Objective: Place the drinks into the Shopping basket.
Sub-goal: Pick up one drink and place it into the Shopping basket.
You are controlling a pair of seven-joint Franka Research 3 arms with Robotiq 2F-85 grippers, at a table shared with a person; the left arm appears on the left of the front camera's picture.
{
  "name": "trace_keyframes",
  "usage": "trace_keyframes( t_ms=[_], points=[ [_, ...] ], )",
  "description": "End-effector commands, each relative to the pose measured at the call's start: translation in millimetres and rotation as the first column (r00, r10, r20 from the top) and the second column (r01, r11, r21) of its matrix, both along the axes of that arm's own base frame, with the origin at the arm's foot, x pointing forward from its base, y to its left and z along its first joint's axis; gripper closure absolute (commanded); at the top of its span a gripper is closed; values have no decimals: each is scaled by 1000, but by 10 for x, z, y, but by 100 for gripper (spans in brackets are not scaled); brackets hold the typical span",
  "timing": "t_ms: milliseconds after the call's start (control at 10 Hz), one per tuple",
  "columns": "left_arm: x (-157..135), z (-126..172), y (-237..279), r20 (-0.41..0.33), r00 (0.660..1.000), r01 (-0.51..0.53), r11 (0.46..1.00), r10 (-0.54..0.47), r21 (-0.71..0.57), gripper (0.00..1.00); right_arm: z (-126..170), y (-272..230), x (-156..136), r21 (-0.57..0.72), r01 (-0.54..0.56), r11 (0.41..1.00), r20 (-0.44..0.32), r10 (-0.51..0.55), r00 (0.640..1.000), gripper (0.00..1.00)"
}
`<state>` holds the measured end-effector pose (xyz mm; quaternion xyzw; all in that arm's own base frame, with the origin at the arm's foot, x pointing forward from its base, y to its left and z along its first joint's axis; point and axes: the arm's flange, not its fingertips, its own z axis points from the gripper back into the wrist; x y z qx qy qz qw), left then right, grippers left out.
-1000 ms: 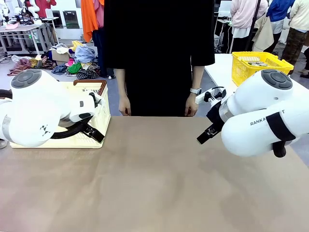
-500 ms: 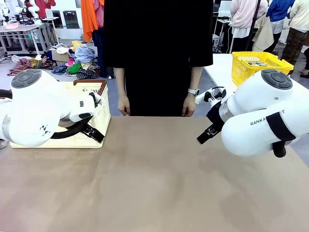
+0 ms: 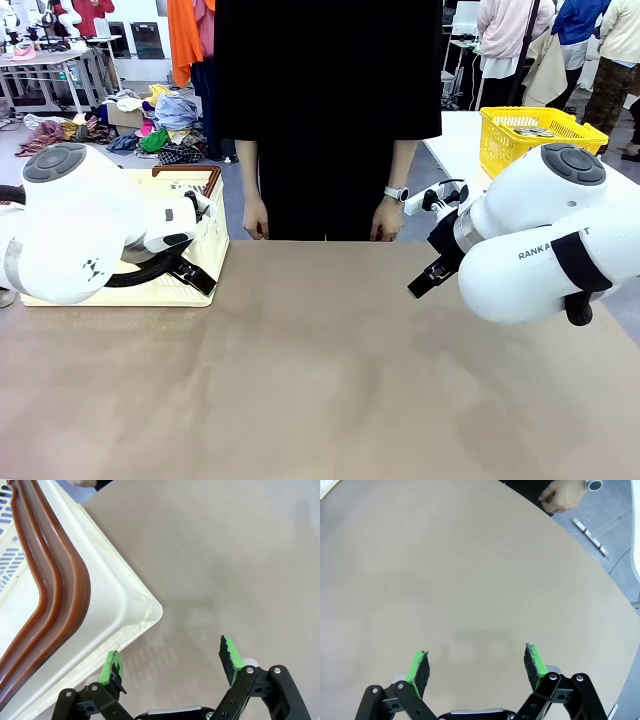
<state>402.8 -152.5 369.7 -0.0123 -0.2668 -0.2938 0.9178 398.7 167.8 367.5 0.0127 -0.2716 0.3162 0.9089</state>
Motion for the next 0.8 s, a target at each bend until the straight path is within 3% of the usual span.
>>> trace_keyframes(
  t_ms=[0,300,400,500,600,700],
  points=[
    [4,7,2,3,1000,0,1000,0,-1,0,25,2,-22,2,-1,1000,3,1,1000,0],
    [0,0,0,0,1000,0,1000,0,0,0,0,0,0,0,0,1000,0,0,1000,0],
    [-53,15,104,-155,987,32,999,-37,-30,0,-24,-104,-65,18,78,997,-121,-75,990,0],
    [-153,92,186,-268,960,60,994,-82,-88,0,55,-230,-165,84,105,991,-233,-83,969,0],
    [-213,231,210,-395,918,-35,986,-33,-164,0,165,-402,-237,168,133,977,-373,-62,926,0],
    [-271,367,239,-436,900,-103,968,-7,-229,0,297,-551,-306,199,222,954,-489,-100,866,0]
  ],
)
